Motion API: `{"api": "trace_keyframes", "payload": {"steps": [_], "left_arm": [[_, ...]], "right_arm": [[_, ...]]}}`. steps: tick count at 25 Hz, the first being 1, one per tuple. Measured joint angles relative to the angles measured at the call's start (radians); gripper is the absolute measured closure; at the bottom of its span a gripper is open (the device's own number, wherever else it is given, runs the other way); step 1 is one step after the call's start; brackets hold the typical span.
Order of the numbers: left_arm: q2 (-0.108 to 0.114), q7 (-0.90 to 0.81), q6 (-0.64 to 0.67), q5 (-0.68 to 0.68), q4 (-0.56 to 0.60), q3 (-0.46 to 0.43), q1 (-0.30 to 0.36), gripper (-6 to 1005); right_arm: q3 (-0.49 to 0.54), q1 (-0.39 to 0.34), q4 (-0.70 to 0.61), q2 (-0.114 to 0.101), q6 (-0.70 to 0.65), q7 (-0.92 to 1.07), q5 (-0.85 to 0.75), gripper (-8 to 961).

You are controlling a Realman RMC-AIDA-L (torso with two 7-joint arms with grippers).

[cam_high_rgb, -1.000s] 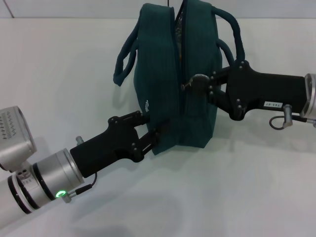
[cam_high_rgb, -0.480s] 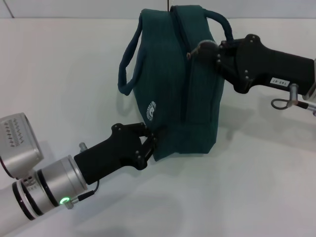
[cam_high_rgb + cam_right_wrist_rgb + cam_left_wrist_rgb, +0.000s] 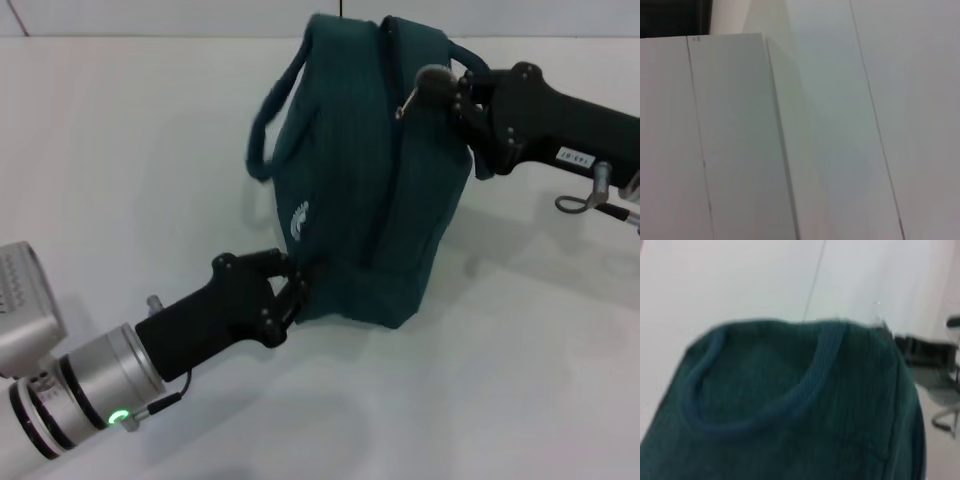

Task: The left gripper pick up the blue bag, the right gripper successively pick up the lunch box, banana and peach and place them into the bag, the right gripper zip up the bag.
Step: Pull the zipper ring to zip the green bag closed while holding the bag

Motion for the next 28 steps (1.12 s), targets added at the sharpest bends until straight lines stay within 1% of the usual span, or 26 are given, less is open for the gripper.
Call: {"api": "trace_keyframes", "payload": {"steps": [1, 7, 10, 17, 23, 28], "left_arm": [[0.0, 0.0, 0.016, -0.013, 0.0, 0.0, 0.002, 900], [0.002, 0.0, 0.079, -0.038, 0.0, 0.0, -0.003, 719], [0.002, 0.0, 0.104, -0.039, 0.001, 0.001, -0.012, 660], [0.001, -0.008, 0.099, -0.034, -0.002, 0.006, -0.035, 523], [0.0, -0.001, 0.099, -0.03, -0.003, 0.007, -0.035, 558], [0.003, -0.001, 0.103, -0.027, 0.002, 0.045, -0.035, 773]], "right_arm": [[-0.005, 0.0, 0.001, 0.0, -0.001, 0.0, -0.002, 939], [-0.038, -0.002, 0.012, 0.001, -0.001, 0.0, -0.005, 939], [-0.052, -0.003, 0.013, 0.001, -0.001, 0.0, -0.005, 939], [-0.059, -0.016, 0.01, 0.001, -0.002, -0.001, 0.0, 939], [-0.053, -0.016, 0.011, 0.001, -0.002, -0.001, 0.006, 939], [-0.052, -0.014, 0.011, -0.001, 0.031, -0.002, 0.05, 939]]}}
